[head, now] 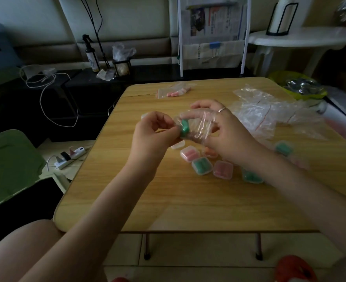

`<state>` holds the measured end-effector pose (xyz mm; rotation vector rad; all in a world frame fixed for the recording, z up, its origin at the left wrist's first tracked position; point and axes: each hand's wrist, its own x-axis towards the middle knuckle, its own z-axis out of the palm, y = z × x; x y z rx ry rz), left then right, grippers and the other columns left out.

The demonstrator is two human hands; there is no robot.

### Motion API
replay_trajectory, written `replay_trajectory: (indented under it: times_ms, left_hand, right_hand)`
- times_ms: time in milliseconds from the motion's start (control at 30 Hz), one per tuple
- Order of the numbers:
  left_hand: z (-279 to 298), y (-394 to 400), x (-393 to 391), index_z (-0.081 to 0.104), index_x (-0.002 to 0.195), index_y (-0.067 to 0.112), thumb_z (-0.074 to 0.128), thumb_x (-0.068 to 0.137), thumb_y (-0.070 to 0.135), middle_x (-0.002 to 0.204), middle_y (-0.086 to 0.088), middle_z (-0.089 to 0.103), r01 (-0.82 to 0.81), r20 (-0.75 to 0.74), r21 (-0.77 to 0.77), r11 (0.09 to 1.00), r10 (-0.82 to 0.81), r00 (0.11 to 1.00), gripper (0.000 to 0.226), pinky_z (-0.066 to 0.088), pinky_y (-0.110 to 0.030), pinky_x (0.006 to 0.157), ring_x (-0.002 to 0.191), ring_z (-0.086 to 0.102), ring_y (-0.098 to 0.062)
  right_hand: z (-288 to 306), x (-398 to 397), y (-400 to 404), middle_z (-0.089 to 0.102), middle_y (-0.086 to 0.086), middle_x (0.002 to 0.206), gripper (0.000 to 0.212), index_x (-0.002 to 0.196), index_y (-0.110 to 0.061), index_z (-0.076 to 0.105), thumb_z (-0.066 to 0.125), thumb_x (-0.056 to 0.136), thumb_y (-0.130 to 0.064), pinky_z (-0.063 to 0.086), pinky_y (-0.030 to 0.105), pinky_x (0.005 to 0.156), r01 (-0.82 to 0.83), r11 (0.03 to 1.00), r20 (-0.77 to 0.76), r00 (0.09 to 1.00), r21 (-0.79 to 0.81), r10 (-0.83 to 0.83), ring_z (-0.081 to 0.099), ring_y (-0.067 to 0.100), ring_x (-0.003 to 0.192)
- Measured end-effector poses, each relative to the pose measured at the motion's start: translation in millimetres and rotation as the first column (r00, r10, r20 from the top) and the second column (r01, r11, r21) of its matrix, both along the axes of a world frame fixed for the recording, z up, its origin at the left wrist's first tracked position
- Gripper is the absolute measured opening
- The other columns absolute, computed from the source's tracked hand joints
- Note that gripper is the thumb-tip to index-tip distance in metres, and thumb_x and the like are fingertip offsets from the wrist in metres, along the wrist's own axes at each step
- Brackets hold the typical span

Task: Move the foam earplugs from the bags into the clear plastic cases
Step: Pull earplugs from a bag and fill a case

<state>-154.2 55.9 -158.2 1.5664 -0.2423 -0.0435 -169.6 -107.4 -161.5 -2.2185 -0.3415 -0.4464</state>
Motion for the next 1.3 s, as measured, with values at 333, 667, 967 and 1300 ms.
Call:
replay_trajectory:
  times_ms: [333, 667, 967, 1300]
  left_hand:
    - [-1, -5, -5, 0.051, 0.078, 0.018, 0.066, 0.081, 0.002, 0.078, 0.008, 0.057, -0.322, 0.481, 0.21, 0.923, 0.189, 0.856, 0.023, 0.055, -0.024, 0.066, 0.077, 0.06, -0.01]
    - [-6, -1, 1, 0.051, 0.084, 0.01, 0.061, 0.082, -0.004, 0.085, 0.002, 0.056, -0.379, 0.678, 0.293, 0.878, 0.089, 0.729, 0.018, 0.05, -0.024, 0.069, 0.079, 0.055, -0.012]
    - [-11, 1, 8, 0.052, 0.088, 0.008, 0.059, 0.084, -0.002, 0.089, -0.003, 0.055, -0.456, 0.743, 0.385, 0.802, 0.023, 0.669, 0.013, 0.052, -0.039, 0.067, 0.077, 0.055, -0.019]
    - [-9, 19, 34, 0.072, 0.082, 0.02, 0.056, 0.087, -0.003, 0.098, 0.001, 0.067, -0.377, 0.167, 0.26, 0.889, 0.343, 0.924, 0.028, 0.053, -0.015, 0.07, 0.086, 0.065, -0.007]
  right_hand:
    - [1, -8, 9, 0.048, -0.02, 0.114, 0.009, 0.094, -0.03, 0.062, 0.064, 0.088, -0.024, 0.047, 0.008, 0.064, -0.053, 0.962, -0.162, 0.982, 0.268, 0.099, 0.051, -0.003, 0.101]
    - [3, -6, 5, 0.067, 0.01, 0.104, 0.007, 0.094, -0.02, 0.064, 0.065, 0.087, -0.021, 0.057, 0.038, 0.068, 0.052, 0.954, -0.281, 0.959, 0.297, 0.036, 0.066, 0.026, 0.09]
    - [-5, -6, 8, 0.055, -0.01, 0.117, 0.035, 0.106, -0.018, 0.07, 0.079, 0.072, -0.02, 0.042, 0.013, 0.094, 0.186, 0.969, 0.044, 0.98, 0.16, -0.195, 0.05, 0.0, 0.106]
    - [-1, -7, -1, 0.06, -0.01, 0.088, 0.013, 0.081, -0.014, 0.069, 0.079, 0.073, -0.012, 0.048, 0.013, 0.067, 0.206, 0.954, 0.158, 0.957, 0.218, -0.243, 0.058, 0.002, 0.076]
